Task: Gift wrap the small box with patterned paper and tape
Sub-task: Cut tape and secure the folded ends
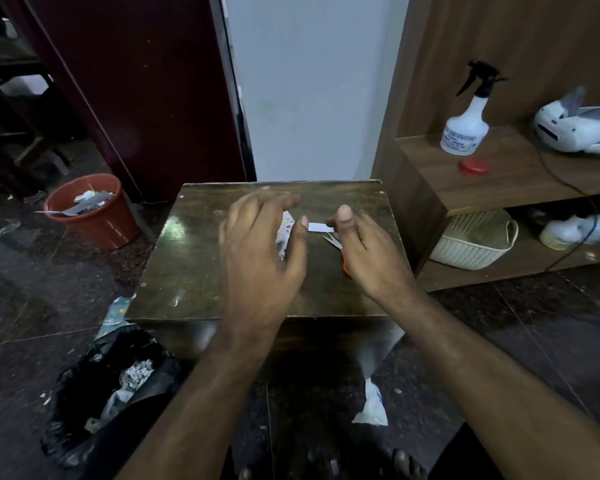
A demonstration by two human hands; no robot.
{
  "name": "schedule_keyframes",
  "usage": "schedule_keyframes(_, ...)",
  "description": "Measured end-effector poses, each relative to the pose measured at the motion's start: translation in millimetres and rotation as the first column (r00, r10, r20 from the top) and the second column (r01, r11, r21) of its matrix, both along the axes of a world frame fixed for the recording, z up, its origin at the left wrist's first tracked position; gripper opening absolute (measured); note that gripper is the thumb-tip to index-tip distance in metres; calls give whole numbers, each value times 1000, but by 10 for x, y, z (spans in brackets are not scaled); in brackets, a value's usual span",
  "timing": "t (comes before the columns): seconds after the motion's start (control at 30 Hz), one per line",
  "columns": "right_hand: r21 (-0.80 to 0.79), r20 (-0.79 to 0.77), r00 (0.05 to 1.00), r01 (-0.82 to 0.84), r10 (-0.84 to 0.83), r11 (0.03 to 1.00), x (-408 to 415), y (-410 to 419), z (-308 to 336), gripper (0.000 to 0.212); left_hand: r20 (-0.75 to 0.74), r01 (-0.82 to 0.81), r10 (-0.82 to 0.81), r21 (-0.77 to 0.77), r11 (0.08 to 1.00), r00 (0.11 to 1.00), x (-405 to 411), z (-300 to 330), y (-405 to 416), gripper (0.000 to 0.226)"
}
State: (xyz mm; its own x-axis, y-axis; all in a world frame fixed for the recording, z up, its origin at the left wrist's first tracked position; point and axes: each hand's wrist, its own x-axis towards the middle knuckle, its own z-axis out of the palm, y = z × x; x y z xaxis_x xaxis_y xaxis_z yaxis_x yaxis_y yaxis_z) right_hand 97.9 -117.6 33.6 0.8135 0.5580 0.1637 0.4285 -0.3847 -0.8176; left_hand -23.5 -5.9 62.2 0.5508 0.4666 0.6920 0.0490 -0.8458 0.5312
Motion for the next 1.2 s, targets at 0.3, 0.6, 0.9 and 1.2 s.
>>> schedule_keyframes(0.3,-171,125,975,206,-186,963,517,-291,-231,19,74,207,-210,39,978,975,268,-87,-261,18)
schedule_keyframes(0.6,-419,266,961,44,76,907,747,-116,-329,25,-71,332,-347,-166,929,935,431,-286,-424,8)
schedule_keyframes(0.9,-506,288,954,74,88,859,827,35,-398,23,-452,229,-362,-321,919,815,601,-602,-395,33)
schedule_keyframes(1.2,-462,305,949,70,84,884,794,33,-437,21,-521,53,-277,-403,914,808,741,-668,-385,66)
